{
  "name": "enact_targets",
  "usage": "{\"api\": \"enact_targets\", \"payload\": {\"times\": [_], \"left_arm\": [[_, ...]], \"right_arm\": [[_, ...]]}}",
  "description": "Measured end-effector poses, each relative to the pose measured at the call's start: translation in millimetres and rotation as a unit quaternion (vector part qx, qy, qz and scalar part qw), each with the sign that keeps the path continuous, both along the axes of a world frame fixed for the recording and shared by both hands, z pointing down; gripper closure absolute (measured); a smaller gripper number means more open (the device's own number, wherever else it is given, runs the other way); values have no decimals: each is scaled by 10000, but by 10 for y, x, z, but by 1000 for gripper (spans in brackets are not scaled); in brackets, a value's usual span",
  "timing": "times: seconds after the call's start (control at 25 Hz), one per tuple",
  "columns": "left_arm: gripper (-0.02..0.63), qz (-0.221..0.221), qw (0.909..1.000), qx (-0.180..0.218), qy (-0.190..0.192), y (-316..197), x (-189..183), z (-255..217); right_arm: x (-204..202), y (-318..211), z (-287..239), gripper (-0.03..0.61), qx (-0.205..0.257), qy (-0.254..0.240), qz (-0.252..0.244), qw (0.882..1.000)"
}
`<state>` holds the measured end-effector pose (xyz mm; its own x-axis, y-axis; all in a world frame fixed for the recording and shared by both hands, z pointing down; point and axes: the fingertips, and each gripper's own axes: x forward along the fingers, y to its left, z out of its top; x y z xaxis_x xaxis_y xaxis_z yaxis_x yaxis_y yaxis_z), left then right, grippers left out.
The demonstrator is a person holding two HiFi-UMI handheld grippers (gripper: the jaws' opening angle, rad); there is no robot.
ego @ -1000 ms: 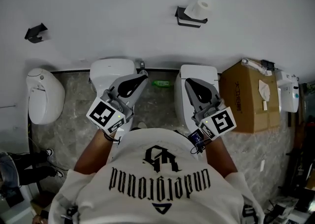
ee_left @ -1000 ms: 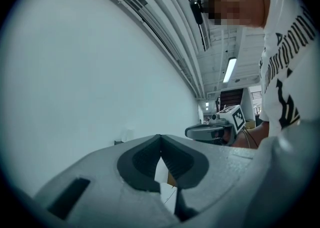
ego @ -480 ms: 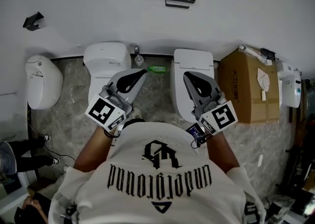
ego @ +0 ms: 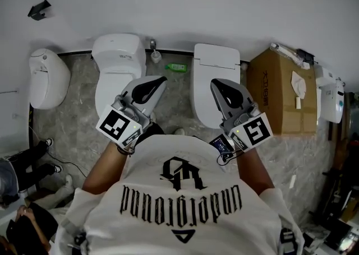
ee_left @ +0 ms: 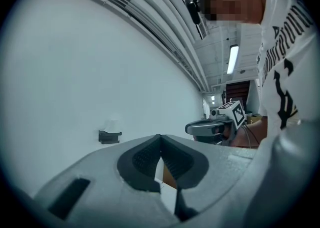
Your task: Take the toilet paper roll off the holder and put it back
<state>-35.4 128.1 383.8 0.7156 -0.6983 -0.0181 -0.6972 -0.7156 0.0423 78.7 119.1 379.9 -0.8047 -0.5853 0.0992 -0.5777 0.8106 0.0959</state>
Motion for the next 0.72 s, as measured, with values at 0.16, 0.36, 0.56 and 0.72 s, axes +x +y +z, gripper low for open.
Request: {"api": "enact_targets", "payload": {"times": [0.16, 0.36, 0.56, 0.72], "left_arm": [[600, -174, 9998, 99, -16, 62, 11, -75], [600, 31, 10000, 64, 52, 188, 135, -81], [600, 37, 10000, 71, 25, 208, 199, -50], [600, 102, 9999, 102, 0, 177, 264, -66]], "right_arm": [[69, 56, 39, 565, 11, 76, -46, 10000], [55, 155, 72, 565, 37, 185, -180, 9997], [54, 173, 63, 564, 38, 119, -266, 9996], [86, 142, 48, 565, 50, 97, -271, 9996]]}}
